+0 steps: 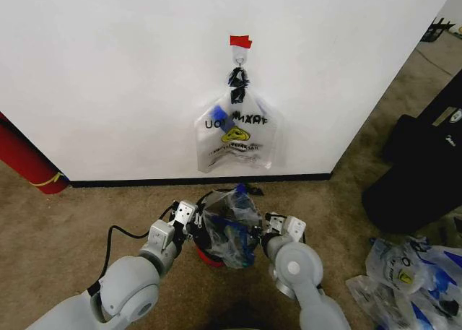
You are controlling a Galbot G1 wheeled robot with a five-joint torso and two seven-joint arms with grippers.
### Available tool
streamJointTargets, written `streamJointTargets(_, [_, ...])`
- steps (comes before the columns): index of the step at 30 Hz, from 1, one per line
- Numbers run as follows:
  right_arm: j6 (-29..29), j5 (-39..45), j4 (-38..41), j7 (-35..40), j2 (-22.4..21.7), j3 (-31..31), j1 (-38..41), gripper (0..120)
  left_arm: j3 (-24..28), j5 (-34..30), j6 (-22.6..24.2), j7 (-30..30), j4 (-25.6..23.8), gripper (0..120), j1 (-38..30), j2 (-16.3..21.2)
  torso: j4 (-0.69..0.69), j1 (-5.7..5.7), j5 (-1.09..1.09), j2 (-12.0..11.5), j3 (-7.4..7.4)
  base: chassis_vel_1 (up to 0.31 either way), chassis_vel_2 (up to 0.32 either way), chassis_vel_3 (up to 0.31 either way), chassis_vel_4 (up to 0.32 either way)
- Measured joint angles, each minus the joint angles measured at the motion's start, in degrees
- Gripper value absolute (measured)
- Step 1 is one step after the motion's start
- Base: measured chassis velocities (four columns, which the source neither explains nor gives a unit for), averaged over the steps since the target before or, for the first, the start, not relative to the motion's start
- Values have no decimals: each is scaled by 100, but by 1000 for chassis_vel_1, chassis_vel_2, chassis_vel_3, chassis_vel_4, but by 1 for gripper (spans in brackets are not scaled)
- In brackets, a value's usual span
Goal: Pick up the garbage bag from the wall and place it over the trash bin.
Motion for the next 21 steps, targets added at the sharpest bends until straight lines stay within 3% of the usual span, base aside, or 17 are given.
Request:
streamJointTargets(9, [-25,96,458,-687,-275,506,-484,0,-217,-443,68,-40,194,0,0,134,0,0,0,0,0,0,0,0,0])
streamJointTargets(21, [92,456,722,-1201,-406,1105,-937,0,-151,-179,-303,269,459,0,275,88,0,0,-1,0,0,0,0,0,0])
